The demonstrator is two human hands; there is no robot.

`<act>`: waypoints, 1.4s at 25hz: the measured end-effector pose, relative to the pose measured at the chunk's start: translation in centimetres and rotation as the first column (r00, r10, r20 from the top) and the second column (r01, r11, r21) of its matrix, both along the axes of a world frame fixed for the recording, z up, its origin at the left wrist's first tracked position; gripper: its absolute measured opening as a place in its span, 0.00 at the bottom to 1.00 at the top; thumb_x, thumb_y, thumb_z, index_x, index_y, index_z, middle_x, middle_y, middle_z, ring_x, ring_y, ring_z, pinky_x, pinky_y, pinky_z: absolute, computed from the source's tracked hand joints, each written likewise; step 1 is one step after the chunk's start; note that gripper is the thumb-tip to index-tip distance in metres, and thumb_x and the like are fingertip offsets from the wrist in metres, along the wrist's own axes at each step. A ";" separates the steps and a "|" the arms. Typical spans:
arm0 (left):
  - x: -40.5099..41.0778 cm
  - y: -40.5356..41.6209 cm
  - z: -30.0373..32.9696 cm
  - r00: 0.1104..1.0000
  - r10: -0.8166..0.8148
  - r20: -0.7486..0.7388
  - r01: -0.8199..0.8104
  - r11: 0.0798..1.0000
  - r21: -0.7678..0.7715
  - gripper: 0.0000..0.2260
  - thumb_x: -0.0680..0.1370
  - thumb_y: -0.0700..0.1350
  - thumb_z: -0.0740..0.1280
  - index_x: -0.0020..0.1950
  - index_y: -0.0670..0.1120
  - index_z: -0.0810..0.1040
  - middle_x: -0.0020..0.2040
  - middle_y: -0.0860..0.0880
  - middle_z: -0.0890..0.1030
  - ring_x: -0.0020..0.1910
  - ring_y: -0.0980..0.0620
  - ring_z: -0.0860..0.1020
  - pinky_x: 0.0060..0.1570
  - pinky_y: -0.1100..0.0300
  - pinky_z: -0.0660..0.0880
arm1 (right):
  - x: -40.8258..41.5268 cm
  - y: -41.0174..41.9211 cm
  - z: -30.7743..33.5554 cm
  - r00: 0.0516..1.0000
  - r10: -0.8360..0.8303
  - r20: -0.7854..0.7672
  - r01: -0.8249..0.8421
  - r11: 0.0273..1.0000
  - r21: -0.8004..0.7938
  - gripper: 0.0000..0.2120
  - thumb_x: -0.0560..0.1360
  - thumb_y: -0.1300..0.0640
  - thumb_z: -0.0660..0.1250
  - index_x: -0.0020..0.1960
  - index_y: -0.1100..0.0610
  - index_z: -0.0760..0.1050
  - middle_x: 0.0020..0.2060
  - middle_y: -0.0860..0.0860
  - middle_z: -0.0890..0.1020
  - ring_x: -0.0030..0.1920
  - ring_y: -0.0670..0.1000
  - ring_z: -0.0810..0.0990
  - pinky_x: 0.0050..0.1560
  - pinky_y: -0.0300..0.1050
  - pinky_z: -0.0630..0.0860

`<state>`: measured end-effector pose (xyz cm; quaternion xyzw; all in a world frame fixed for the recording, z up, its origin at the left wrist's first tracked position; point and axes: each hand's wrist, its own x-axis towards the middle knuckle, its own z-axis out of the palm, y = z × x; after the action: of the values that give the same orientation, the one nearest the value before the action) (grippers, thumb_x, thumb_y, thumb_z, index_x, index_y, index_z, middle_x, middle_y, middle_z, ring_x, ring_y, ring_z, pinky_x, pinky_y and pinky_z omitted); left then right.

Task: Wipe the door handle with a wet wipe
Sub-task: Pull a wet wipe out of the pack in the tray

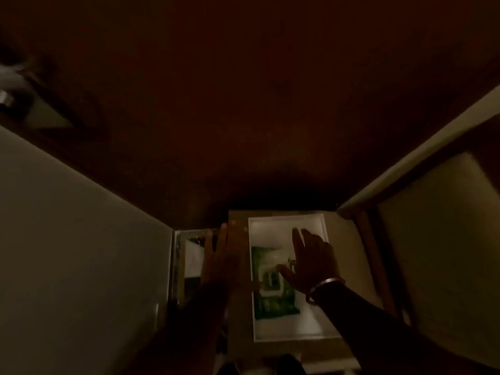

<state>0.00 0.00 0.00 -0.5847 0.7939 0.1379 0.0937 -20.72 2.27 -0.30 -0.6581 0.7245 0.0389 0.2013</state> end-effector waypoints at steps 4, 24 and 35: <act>-0.1 2.9 -10.7 0.986 -0.136 0.097 0.124 0.985 0.116 0.53 0.62 0.80 0.51 0.77 0.49 0.45 0.78 0.39 0.47 0.75 0.37 0.43 0.70 0.31 0.41 | 1.3 2.7 -9.8 0.836 -0.492 0.243 0.396 0.848 0.354 0.30 0.74 0.37 0.68 0.69 0.54 0.72 0.62 0.53 0.81 0.55 0.52 0.82 0.55 0.48 0.81; -0.2 2.8 -16.4 0.989 -0.144 0.041 0.140 0.987 0.079 0.54 0.59 0.82 0.50 0.76 0.53 0.43 0.77 0.39 0.42 0.75 0.39 0.40 0.67 0.34 0.29 | -2.2 5.2 -14.4 0.214 -0.759 0.615 0.661 0.576 0.481 0.14 0.83 0.61 0.61 0.57 0.73 0.76 0.52 0.73 0.78 0.44 0.58 0.77 0.36 0.43 0.77; -6.3 4.4 -10.9 0.601 0.612 -0.515 -0.497 0.790 0.359 0.04 0.77 0.47 0.67 0.45 0.48 0.77 0.51 0.45 0.80 0.50 0.48 0.79 0.50 0.49 0.76 | -0.6 5.2 -12.6 0.365 -0.535 0.762 0.597 0.763 0.250 0.09 0.82 0.57 0.63 0.60 0.54 0.78 0.49 0.43 0.81 0.49 0.46 0.81 0.49 0.37 0.80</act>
<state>-6.28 4.43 -10.89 -0.7151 0.5425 0.4102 -0.1616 -21.33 7.43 -12.89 -0.3192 0.7349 -0.3561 0.4808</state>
